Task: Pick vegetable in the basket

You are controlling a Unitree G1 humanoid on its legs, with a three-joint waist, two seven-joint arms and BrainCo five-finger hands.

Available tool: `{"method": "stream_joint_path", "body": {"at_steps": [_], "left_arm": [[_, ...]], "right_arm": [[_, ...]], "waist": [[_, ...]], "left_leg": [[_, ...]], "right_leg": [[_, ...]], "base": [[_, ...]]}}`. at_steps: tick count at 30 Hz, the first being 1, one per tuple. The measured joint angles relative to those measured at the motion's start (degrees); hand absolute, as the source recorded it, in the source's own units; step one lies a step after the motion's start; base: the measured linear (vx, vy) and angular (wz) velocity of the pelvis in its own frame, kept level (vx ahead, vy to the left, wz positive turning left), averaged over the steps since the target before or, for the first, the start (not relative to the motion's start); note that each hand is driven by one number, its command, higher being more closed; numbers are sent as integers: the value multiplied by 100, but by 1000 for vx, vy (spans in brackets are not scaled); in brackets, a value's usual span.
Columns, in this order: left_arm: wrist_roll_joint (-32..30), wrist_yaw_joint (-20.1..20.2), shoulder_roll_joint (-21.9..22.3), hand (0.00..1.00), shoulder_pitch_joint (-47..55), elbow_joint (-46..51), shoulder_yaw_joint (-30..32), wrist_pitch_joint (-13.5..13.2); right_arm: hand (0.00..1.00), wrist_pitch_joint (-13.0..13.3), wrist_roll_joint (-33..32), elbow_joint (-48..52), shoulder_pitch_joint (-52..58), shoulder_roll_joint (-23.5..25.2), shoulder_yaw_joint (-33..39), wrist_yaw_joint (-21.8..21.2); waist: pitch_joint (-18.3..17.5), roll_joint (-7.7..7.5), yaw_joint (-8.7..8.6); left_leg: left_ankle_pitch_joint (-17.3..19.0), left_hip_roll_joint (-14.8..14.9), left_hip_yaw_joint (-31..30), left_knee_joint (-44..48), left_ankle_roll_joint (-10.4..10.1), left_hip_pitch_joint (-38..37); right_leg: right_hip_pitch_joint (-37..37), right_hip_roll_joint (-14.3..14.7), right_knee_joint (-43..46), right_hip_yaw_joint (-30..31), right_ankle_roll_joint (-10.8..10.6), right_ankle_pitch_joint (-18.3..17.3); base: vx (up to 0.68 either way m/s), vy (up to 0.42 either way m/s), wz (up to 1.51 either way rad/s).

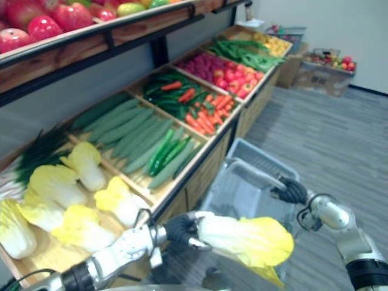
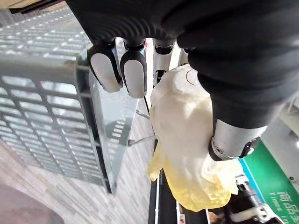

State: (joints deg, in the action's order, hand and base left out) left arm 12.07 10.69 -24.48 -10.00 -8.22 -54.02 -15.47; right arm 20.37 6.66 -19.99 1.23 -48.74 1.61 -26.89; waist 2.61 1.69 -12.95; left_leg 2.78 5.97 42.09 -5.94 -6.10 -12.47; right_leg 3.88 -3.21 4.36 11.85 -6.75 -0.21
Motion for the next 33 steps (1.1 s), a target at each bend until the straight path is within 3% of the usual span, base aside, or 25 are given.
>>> {"method": "stream_joint_path", "body": {"at_steps": [8,23,24,31,33], "left_arm": [[-469,-562,475,100,-214,-851,242,194],[-1476,-964,866,100,-470,-2006,863,407],[-1588,-973,901,0,-550,-2097,887,413],[-2009,-1054,1001,0,-848,-2249,925,513],[-2014,-1064,1110,0,-1011,-2416,920,685]], "right_arm": [[100,90,0,-1,-49,0,-249,-578],[100,123,2,167,-496,-21,-882,-1229],[100,105,2,167,-498,-21,-883,-1238],[100,6,5,169,-698,-22,-984,-1274],[100,-144,14,169,-821,-23,-1123,-1295]], "waist": [[-4,-9,-132],[-9,-12,-269],[-8,-15,-271],[4,-17,-290],[11,-10,-293]], "left_leg": [[15,-85,202,-1,-17,-16],[63,-136,580,36,-29,-167],[65,-136,583,37,-26,-167],[76,-139,603,38,-27,-175],[84,-141,631,38,-29,-187]], "right_leg": [[195,15,199,225,-4,-60],[299,130,239,630,3,-60],[298,134,239,643,-3,-56],[324,148,249,685,-6,-54],[335,160,262,716,-6,-54]], "base": [[-12,-32,-13],[21,-30,-16],[39,-32,-5],[28,-37,-3],[25,-39,-6]]}}
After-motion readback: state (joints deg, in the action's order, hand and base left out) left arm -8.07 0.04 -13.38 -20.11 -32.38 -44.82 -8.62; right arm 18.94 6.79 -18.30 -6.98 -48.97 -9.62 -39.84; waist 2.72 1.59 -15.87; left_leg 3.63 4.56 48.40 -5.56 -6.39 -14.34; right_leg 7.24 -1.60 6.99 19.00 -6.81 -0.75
